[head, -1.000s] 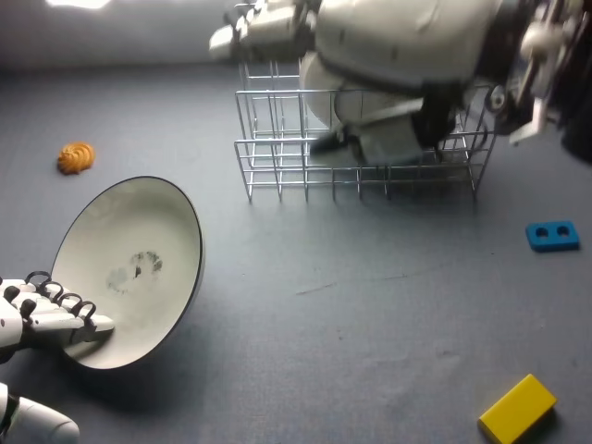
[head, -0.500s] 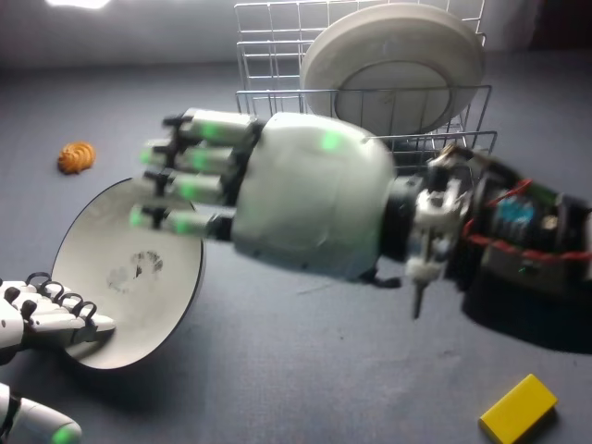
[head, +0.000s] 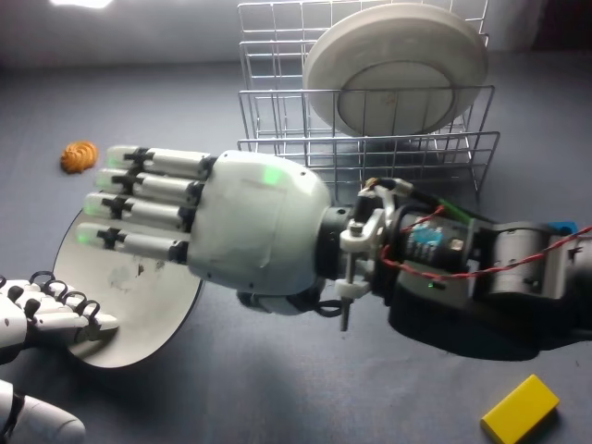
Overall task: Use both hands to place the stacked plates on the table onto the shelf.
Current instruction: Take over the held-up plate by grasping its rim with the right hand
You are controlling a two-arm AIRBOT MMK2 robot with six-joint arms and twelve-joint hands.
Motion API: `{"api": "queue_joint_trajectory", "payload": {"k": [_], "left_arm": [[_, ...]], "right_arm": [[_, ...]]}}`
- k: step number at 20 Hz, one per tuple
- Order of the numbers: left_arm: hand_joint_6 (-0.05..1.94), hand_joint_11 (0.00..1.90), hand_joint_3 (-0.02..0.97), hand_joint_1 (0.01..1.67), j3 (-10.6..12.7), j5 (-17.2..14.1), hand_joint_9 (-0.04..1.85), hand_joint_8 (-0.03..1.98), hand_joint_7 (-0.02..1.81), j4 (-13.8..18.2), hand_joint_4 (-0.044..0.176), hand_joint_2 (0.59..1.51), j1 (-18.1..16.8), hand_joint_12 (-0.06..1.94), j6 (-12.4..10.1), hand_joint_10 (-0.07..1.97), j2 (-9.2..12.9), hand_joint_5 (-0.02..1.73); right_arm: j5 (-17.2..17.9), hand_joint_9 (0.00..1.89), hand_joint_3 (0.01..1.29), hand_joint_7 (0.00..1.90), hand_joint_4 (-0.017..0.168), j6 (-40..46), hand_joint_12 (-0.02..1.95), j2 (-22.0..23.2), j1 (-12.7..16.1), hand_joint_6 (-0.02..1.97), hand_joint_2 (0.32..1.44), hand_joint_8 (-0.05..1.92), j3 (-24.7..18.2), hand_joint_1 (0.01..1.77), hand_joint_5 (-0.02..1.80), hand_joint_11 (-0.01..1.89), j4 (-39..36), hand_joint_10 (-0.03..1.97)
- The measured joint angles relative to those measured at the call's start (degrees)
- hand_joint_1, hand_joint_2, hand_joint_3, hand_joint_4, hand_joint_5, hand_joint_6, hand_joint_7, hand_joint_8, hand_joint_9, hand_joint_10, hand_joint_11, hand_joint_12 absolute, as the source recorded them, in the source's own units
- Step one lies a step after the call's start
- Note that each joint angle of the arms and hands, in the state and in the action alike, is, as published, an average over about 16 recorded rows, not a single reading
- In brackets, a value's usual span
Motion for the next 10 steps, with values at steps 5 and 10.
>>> {"api": "queue_joint_trajectory", "payload": {"k": [5,10], "left_arm": [[-0.03,0.01,0.011,0.01,0.1,0.1,0.04,0.0,0.06,-0.3,-0.008,1.039,0.3,-0.02,0.0,0.01,0.0,0.07],[-0.03,0.01,0.011,0.01,0.2,0.1,0.04,0.0,0.06,-0.6,-0.007,1.041,0.5,-0.02,0.0,0.01,0.0,0.07]], "right_arm": [[0.1,0.02,0.01,0.01,0.004,-0.2,0.3,-4.6,-0.8,0.02,0.86,0.01,4.2,1.08,0.03,0.02,1.3,0.01],[0.6,0.03,0.01,0.02,0.004,-0.4,0.47,-8.3,-1.4,0.02,0.88,0.01,8.0,1.03,0.06,0.02,2.7,0.01]]}}
